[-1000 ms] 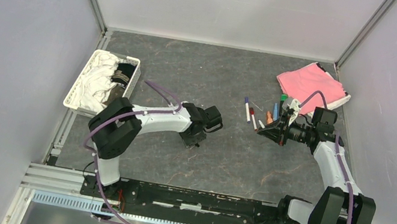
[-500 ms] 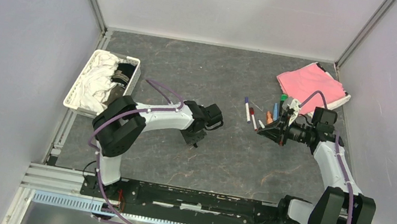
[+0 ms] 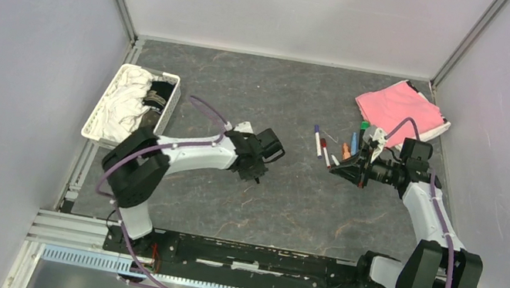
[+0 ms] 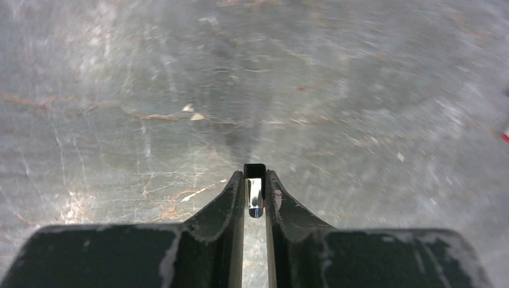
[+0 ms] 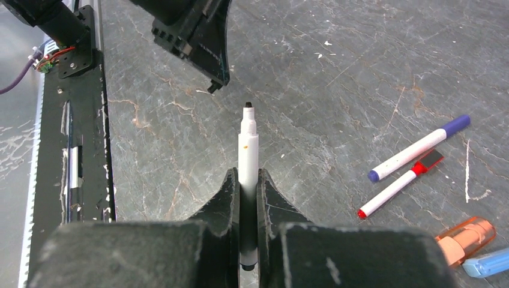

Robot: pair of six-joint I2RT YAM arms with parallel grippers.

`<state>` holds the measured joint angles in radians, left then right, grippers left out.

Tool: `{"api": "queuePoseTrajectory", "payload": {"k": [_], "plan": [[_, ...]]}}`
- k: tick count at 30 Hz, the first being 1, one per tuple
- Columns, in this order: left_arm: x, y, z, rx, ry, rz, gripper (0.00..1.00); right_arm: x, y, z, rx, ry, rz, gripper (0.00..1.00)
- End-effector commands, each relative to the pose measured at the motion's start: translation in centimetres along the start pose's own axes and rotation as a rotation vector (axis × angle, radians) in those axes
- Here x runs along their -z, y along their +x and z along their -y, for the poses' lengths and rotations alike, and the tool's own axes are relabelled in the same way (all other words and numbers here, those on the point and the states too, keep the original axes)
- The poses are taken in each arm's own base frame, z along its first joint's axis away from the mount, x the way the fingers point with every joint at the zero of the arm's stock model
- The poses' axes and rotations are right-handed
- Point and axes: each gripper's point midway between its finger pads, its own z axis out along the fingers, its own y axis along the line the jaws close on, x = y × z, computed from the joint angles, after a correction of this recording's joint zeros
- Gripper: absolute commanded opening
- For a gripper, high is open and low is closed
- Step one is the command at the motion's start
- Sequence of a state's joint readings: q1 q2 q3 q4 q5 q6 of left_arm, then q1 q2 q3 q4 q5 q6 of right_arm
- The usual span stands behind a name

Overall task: Insert the pens into the pen caps
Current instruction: Pick up the pen cap from the center of the board.

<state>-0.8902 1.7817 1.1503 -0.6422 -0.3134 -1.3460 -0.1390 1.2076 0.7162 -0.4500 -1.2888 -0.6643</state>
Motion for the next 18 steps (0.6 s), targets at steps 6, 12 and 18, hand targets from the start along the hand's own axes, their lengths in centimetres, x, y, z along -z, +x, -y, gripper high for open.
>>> {"api": "queuePoseTrajectory", "payload": {"k": [6, 12, 18], "plan": [[11.1, -5.7, 6.5, -0.286, 0.687, 0.341, 0.02, -2.3, 0.2, -2.9, 0.169, -0.144, -0.009, 0.00], [20.3, -7.1, 8.1, -0.335, 1.185, 0.644, 0.02, -5.3, -0.8, -5.4, 0.270, -0.258, -0.033, 0.00], [26.6, -9.1, 7.6, -0.253, 1.434, 0.909, 0.02, -7.3, -7.9, -5.4, 0.288, -0.133, 0.078, 0.00]]}}
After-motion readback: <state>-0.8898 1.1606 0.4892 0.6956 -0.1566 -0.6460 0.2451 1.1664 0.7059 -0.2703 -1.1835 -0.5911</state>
